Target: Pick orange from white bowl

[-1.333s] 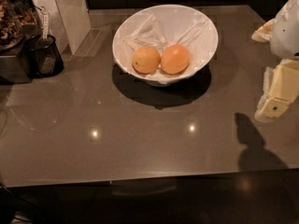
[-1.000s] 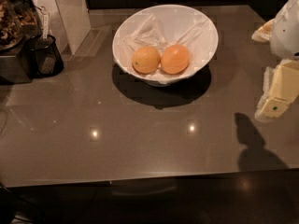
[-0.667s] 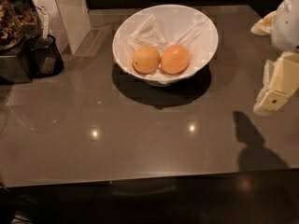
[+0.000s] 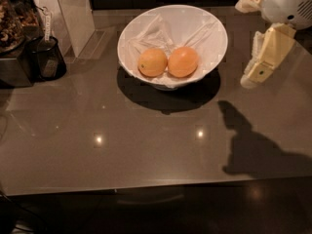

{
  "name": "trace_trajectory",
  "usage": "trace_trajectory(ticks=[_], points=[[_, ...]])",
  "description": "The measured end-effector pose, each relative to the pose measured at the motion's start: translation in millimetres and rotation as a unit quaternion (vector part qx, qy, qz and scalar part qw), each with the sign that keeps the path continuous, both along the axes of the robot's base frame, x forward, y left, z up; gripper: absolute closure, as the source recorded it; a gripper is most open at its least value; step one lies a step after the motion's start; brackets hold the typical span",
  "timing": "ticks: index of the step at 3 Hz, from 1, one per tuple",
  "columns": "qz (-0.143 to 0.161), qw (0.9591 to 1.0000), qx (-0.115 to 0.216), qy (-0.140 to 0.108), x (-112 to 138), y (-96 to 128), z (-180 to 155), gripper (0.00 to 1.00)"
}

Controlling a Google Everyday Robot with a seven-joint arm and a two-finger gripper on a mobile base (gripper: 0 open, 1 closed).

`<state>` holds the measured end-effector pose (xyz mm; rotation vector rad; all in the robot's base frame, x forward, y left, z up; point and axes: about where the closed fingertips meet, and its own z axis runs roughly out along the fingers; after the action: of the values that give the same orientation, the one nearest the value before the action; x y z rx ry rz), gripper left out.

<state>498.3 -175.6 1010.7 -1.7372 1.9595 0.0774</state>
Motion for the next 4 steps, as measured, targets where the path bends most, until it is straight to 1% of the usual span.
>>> trace_trajectory(ticks=[1, 2, 3, 4], points=[[0.034, 0.9985, 0.042, -0.001, 25.0, 31.3, -1.4, 0.0], [0.035, 0.9984, 0.046, 0.0, 26.4, 32.4, -1.7, 0.0], [0.02, 0.9983, 0.054, -0.002, 24.6, 30.3, -1.4, 0.0], [-0.014, 0.9966, 0.082, -0.002, 42.8, 20.2, -12.0, 0.0]])
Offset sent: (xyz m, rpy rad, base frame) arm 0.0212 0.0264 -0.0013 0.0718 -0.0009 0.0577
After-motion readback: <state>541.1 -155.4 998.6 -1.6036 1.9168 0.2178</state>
